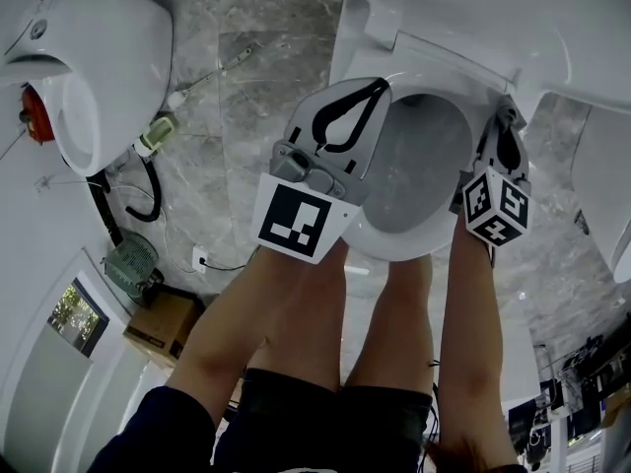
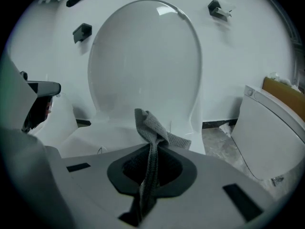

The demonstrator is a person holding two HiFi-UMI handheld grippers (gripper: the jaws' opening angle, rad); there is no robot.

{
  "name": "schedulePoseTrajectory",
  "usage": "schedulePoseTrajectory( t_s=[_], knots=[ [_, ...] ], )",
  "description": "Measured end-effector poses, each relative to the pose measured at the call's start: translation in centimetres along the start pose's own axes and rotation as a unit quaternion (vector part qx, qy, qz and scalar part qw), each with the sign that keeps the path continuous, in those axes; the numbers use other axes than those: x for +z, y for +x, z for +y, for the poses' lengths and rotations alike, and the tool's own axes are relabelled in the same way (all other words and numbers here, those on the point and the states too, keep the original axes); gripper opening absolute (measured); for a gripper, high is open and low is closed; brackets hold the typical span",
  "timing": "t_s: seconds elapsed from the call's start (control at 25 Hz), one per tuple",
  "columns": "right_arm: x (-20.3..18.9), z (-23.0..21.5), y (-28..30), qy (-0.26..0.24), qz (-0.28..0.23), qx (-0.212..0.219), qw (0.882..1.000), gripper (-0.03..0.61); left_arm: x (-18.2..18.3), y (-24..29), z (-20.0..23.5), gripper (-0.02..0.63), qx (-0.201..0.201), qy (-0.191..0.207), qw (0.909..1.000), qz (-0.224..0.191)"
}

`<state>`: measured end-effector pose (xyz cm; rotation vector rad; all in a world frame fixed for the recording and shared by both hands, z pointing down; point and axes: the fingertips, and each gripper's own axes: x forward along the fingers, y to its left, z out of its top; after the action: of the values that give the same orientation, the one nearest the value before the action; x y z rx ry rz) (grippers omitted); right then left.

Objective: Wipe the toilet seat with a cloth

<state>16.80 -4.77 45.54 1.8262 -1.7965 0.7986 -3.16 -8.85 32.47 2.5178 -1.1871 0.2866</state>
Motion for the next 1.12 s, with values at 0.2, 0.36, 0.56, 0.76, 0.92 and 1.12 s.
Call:
schedulePoseTrajectory(
  t_s=[0.2, 0.36, 0.56, 0.76, 0.92, 1.12],
  knots=[
    [1.0, 3.4, 1.8, -0.001, -0.021, 0.039, 0.999, 0.026, -0.4, -0.3, 0.5, 0.020, 0.001, -0.001, 1.0000, 0.007],
    [1.7, 9.8, 3.4, -0.002, -0.036, 0.127, 0.991, 0.026, -1.0, -0.8, 1.2, 0.020, 0.007, -0.004, 0.9999, 0.012],
    [2.3, 19.0, 3.7, -0.062, -0.038, 0.249, 0.966, 0.025, -1.2, -1.6, 1.8, 0.020, 0.020, -0.009, 0.9996, 0.016],
    [2.2, 16.6, 3.8, -0.088, -0.021, 0.209, 0.974, 0.026, -1.4, -1.8, 2.1, 0.020, 0.023, -0.011, 0.9995, 0.018],
    [1.6, 7.3, 2.9, -0.059, -0.002, 0.071, 0.996, 0.026, -1.1, -1.6, 2.1, 0.020, 0.021, -0.013, 0.9996, 0.013],
    [0.0, -1.8, -0.5, -0.017, 0.016, -0.065, 0.998, 0.026, -0.6, -1.7, 2.3, 0.020, 0.022, -0.014, 0.9996, 0.007]
  ],
)
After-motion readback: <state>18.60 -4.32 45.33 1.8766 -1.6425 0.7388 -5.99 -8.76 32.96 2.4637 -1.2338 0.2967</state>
